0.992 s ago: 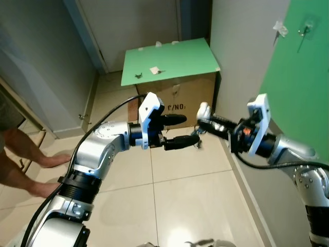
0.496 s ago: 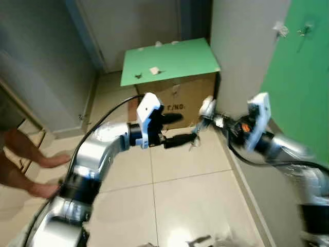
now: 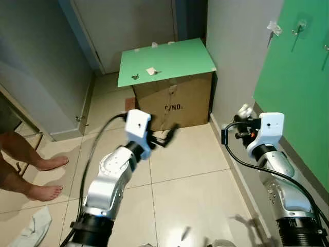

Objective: Hang keys on a hook

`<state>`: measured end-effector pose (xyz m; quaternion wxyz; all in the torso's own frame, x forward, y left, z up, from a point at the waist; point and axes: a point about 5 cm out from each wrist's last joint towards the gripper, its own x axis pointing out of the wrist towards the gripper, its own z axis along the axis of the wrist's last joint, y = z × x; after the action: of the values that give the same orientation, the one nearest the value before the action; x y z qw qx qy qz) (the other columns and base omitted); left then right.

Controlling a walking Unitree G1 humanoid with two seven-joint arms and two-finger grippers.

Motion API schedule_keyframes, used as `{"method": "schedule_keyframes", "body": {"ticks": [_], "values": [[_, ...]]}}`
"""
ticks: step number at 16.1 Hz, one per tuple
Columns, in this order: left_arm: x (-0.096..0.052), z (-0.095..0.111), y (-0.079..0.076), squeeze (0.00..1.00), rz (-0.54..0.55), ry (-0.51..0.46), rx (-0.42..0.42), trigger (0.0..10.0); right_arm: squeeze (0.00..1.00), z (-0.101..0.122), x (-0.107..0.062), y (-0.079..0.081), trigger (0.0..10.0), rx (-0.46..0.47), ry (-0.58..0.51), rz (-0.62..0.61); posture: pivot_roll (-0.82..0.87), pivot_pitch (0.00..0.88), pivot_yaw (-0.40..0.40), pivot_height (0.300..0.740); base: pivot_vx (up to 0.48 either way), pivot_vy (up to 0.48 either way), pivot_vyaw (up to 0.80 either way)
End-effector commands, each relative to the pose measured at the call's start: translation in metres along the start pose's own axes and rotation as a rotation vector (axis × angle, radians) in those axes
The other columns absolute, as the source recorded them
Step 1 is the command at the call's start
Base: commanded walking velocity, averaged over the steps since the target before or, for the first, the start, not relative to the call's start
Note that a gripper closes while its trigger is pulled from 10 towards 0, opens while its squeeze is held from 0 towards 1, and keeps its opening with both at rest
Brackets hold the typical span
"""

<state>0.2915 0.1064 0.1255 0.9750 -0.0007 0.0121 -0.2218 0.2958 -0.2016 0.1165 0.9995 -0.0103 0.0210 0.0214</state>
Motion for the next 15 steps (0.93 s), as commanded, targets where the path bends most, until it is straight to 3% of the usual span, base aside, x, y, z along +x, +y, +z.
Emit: {"method": "schedule_keyframes", "body": {"ticks": [1, 3, 4, 6, 7, 9, 11, 15], "values": [[-0.012, 0.002, 0.022, 0.00, 0.179, -0.032, 0.087, 10.0, 0.00, 0.002, 0.001, -0.001, 0.0, 0.005, -0.047, -0.042, -0.27, 0.000, 0.165, 0.740, 0.000, 0.000, 0.00], [-0.043, -0.013, 0.045, 0.00, 0.393, -0.027, 0.258, 10.0, 0.00, -0.001, -0.005, -0.006, 0.0, -0.044, -0.125, -0.090, -0.27, 0.000, 0.165, 0.740, 0.000, 0.000, 0.00], [-0.054, -0.021, 0.048, 0.00, 0.431, -0.012, 0.308, 10.0, 0.00, -0.004, -0.008, -0.006, 0.0, -0.056, -0.149, -0.088, -0.26, 0.000, 0.163, 0.740, 0.000, 0.000, 0.00], [-0.072, -0.054, 0.046, 0.00, 0.437, 0.086, 0.285, 10.0, 0.00, -0.021, -0.017, -0.004, 0.0, -0.019, -0.135, -0.102, -0.26, 0.000, 0.159, 0.740, 0.000, 0.000, 0.00], [-0.073, -0.055, 0.043, 0.00, 0.431, 0.075, 0.249, 10.0, 0.00, -0.024, -0.018, -0.004, 0.0, -0.013, -0.131, -0.102, -0.26, 0.000, 0.157, 0.740, 0.000, 0.000, 0.00], [-0.070, -0.052, 0.032, 0.00, 0.400, 0.045, 0.094, 10.0, 0.00, -0.040, -0.031, 0.000, 0.0, 0.042, -0.095, -0.121, -0.25, 0.000, 0.149, 0.740, 0.000, 0.000, 0.00], [-0.062, -0.051, 0.023, 0.00, 0.353, 0.049, 0.033, 10.0, 0.00, -0.044, -0.037, 0.004, 0.0, 0.048, -0.099, -0.115, -0.25, 0.000, 0.150, 0.740, 0.000, 0.000, 0.00], [-0.051, -0.046, 0.011, 0.00, 0.284, 0.021, 0.014, 10.0, 0.00, -0.049, -0.044, 0.011, 0.0, 0.050, -0.091, -0.077, -0.27, 0.000, 0.157, 0.740, 0.000, 0.000, 0.00]]}}
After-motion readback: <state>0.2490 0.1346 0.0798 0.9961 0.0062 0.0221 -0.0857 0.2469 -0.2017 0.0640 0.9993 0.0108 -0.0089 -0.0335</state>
